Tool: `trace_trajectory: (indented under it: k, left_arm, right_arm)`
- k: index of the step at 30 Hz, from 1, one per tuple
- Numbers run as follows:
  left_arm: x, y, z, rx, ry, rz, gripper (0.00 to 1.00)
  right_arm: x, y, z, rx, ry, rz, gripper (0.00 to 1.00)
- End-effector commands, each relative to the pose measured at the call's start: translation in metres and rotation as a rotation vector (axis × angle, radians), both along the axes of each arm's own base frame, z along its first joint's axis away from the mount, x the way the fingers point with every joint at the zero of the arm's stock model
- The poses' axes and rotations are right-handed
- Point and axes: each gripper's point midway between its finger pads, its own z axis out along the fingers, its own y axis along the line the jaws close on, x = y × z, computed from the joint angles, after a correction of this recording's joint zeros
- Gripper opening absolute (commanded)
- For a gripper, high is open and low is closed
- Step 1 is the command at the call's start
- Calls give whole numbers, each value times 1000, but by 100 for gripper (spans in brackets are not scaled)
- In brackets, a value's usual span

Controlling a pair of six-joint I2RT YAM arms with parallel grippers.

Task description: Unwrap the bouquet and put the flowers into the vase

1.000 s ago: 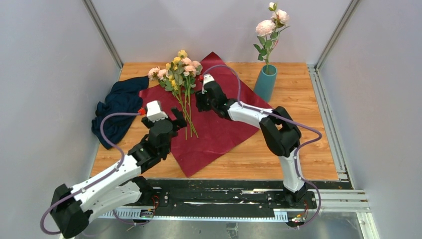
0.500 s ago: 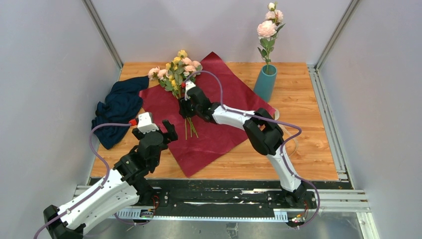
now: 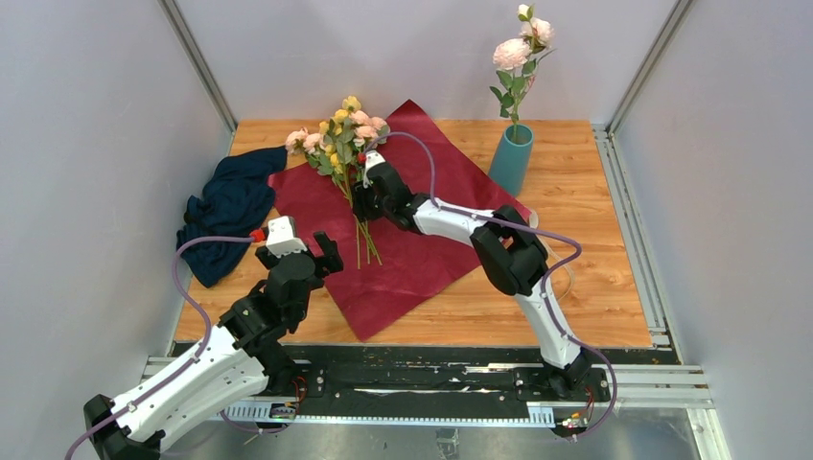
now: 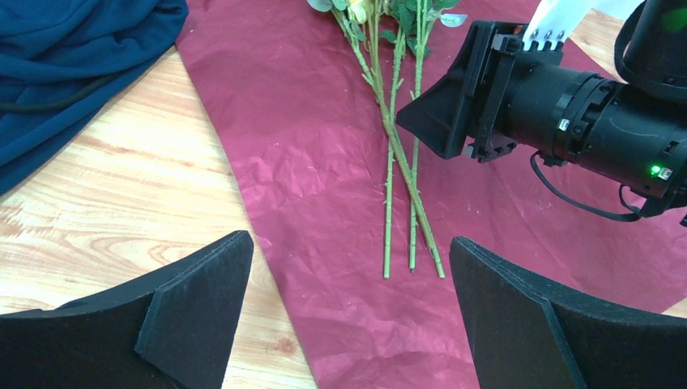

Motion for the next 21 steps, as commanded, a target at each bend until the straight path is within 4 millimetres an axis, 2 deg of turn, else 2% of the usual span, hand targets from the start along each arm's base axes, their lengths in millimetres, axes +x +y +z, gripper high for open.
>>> trace_trajectory:
  k: [1, 5, 6, 7, 10, 15, 21]
  left_arm:
    - [-2, 1, 2, 11, -5, -1, 100]
    - [-1, 1, 1, 17, -4, -2, 100]
    - [-1, 1, 1, 17, -3, -3, 100]
    - [-1, 1, 0, 19, -1, -3, 100]
    - [-1, 0, -1, 25, 3, -5, 100]
    - [1, -4, -4, 23, 9, -14, 100]
    - [3, -10, -7, 25, 16, -39, 100]
  right_arm:
    - [16, -13, -28, -18, 35, -52, 50]
    - [22, -14, -40, -12, 56, -59, 49]
    - [22, -13, -41, -11, 58, -59, 44]
    - [23, -13, -43, -12, 62, -59, 27]
    - [22, -14, -45, -9, 68, -60, 2]
    - [18, -20, -34, 8, 54, -57, 0]
    - [7, -30, 12, 70, -19, -53, 0]
